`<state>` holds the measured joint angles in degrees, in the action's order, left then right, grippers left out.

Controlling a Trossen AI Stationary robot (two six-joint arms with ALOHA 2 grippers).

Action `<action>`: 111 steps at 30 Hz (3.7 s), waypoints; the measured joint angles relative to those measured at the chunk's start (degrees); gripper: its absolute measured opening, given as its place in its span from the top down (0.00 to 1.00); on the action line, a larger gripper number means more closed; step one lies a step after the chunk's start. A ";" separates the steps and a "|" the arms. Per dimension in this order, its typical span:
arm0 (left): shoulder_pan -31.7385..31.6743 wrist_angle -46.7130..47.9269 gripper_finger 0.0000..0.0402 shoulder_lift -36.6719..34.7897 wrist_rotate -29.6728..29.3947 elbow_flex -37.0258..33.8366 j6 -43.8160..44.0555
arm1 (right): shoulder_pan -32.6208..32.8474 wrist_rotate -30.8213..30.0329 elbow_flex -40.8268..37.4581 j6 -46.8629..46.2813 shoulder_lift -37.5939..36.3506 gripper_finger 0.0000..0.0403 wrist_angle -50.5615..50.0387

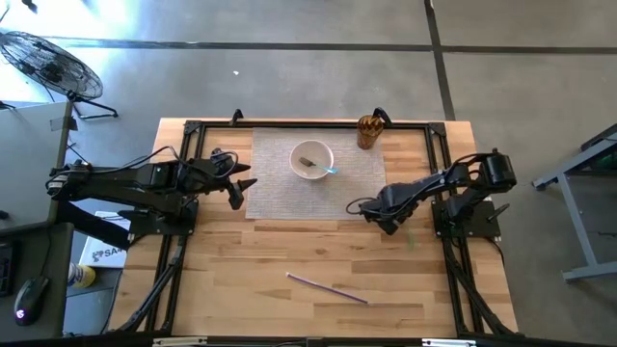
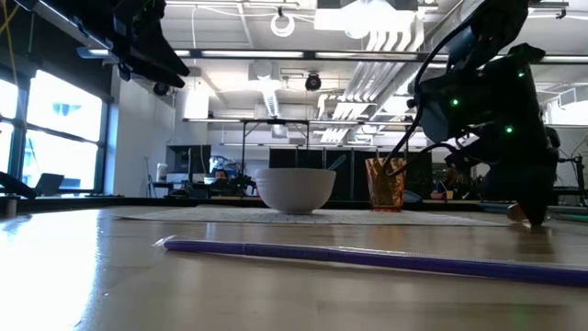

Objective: Pick & Place Utensil
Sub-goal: Put the green spoon into the white bowl

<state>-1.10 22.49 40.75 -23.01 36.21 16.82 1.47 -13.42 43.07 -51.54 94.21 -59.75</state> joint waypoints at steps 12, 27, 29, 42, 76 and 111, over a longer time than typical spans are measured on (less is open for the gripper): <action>-0.02 -6.61 0.45 0.00 -1.31 -2.12 -2.47 | 1.12 0.97 6.61 -2.52 -0.62 0.95 -7.53; -0.01 -6.54 0.45 0.00 0.63 -2.16 -5.04 | 1.90 -3.48 31.38 6.51 -4.72 0.97 -2.40; -0.01 -6.54 0.45 0.00 1.16 -2.16 -5.14 | 0.21 -1.83 34.11 9.68 -4.72 0.98 1.56; 0.00 -7.51 0.45 0.00 1.49 -2.16 -5.18 | -12.41 7.33 54.04 27.98 9.45 0.97 8.34; -0.01 -7.35 0.45 0.00 1.56 -2.19 -5.03 | -28.96 27.31 65.99 32.32 33.86 0.97 15.36; 0.00 -6.92 0.45 0.00 1.56 -2.19 -5.01 | -31.90 32.69 67.45 27.43 33.90 0.94 14.01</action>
<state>-1.10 15.57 40.75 -21.45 34.02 11.81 -30.44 19.28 110.52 -24.11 128.11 -45.75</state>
